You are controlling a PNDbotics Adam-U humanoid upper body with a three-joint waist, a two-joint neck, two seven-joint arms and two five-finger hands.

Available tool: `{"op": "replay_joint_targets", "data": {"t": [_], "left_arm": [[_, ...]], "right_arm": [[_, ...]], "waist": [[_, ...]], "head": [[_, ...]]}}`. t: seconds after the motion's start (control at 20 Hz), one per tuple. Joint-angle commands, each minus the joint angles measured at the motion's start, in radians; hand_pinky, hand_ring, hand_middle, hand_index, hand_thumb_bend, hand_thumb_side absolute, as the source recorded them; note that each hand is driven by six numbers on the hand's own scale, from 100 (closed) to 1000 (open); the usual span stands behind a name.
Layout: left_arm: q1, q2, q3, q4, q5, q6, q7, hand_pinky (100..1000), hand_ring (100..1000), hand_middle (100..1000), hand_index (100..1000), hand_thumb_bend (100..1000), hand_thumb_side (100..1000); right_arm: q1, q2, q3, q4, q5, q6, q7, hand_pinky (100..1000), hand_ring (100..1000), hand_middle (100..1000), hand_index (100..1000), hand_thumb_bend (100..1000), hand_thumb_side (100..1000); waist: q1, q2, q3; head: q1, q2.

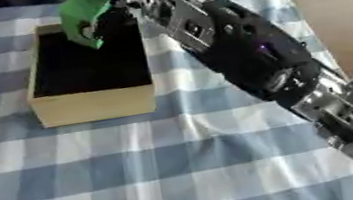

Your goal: Pick up objects on the table and place them in the box.

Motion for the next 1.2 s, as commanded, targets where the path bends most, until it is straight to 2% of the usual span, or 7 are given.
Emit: {"op": "replay_joint_targets", "data": {"t": [0.05, 0.55, 0.8, 0.95, 1.2], "left_arm": [[-0.001, 0.008, 0.003, -0.017, -0.002, 0.003, -0.001, 720, 588, 649, 743, 100, 880], [0.002, 0.005, 0.001, -0.017, -0.002, 0.006, -0.008, 720, 589, 650, 743, 100, 883], [0.002, 0.004, 0.002, -0.017, -0.002, 0.008, -0.009, 721, 589, 650, 743, 100, 883], [0.001, 0.002, 0.000, -0.017, -0.001, 0.008, -0.011, 721, 589, 651, 743, 100, 884], [0.000, 0.000, 0.001, -0.017, 0.000, 0.008, -0.011, 721, 589, 650, 742, 100, 884]], "right_arm": [[0.005, -0.041, 0.003, -0.043, 0.019, 0.000, 0.002, 614, 480, 299, 935, 100, 375], [0.026, -0.086, 0.011, -0.195, 0.006, 0.033, -0.027, 608, 464, 288, 925, 100, 388], [0.059, -0.107, 0.032, -0.259, 0.000, 0.041, -0.009, 604, 462, 287, 923, 100, 388], [0.070, -0.100, 0.044, -0.268, -0.003, 0.051, 0.007, 604, 462, 288, 922, 100, 395], [0.077, -0.071, 0.053, -0.219, 0.010, 0.053, 0.006, 605, 466, 299, 922, 100, 418]], "waist": [[-0.003, -0.023, -0.006], [0.003, -0.022, -0.014], [0.002, -0.023, -0.015], [0.003, -0.022, -0.012], [0.005, -0.018, -0.008]], "head": [[0.002, 0.000], [0.004, 0.003], [0.005, 0.003], [0.004, 0.001], [0.000, -0.003]]}}
